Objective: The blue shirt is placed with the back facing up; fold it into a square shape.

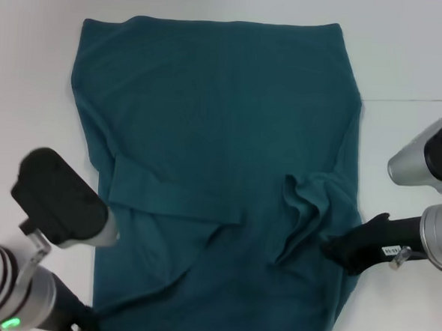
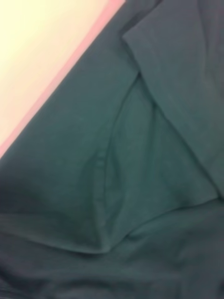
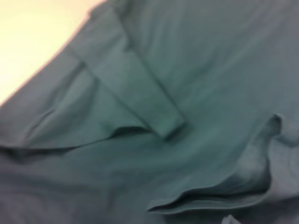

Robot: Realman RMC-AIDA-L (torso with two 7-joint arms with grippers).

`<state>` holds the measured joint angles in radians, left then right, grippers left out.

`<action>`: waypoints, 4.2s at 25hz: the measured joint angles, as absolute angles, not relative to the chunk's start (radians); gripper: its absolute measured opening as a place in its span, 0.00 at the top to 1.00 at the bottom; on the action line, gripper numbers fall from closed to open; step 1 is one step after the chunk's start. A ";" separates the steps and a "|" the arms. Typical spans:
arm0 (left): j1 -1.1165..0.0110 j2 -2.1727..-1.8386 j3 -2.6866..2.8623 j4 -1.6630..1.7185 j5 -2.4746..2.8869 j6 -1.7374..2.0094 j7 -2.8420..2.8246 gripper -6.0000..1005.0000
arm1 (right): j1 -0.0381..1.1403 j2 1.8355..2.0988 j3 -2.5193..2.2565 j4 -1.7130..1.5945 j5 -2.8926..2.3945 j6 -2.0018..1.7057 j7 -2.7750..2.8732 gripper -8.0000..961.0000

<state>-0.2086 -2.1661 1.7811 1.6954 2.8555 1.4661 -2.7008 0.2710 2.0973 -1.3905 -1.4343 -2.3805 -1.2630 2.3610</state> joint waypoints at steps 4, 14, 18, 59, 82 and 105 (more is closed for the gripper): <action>-0.209 -2.167 1.734 1.713 2.851 1.468 -2.666 0.95 | 0.248 2.099 -1.402 -1.483 -2.359 -1.301 2.348 0.93; -0.197 -2.169 1.608 1.728 2.798 1.464 -2.588 0.95 | 0.178 2.101 -1.391 -1.588 -2.277 -1.348 2.278 0.92; -0.180 -2.168 1.584 1.752 2.782 1.471 -2.568 0.95 | 0.148 2.104 -1.335 -1.611 -2.232 -1.383 2.228 0.92; -0.040 -2.175 1.568 1.914 2.739 1.561 -2.572 0.95 | -0.063 2.112 -1.086 -1.603 -2.024 -1.477 1.878 0.92; -0.034 -2.172 1.499 2.006 2.738 1.695 -2.547 0.95 | -0.124 2.114 -1.026 -1.611 -1.970 -1.526 1.832 0.92; -0.070 -2.170 1.463 2.022 2.738 1.726 -2.551 0.95 | -0.122 2.113 -0.959 -1.628 -1.926 -1.556 1.831 0.92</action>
<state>-0.0698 -2.1704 1.4632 2.0215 2.7382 1.7257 -2.5512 -0.1220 2.1127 -0.9586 -1.6275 -1.9262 -1.5564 1.8310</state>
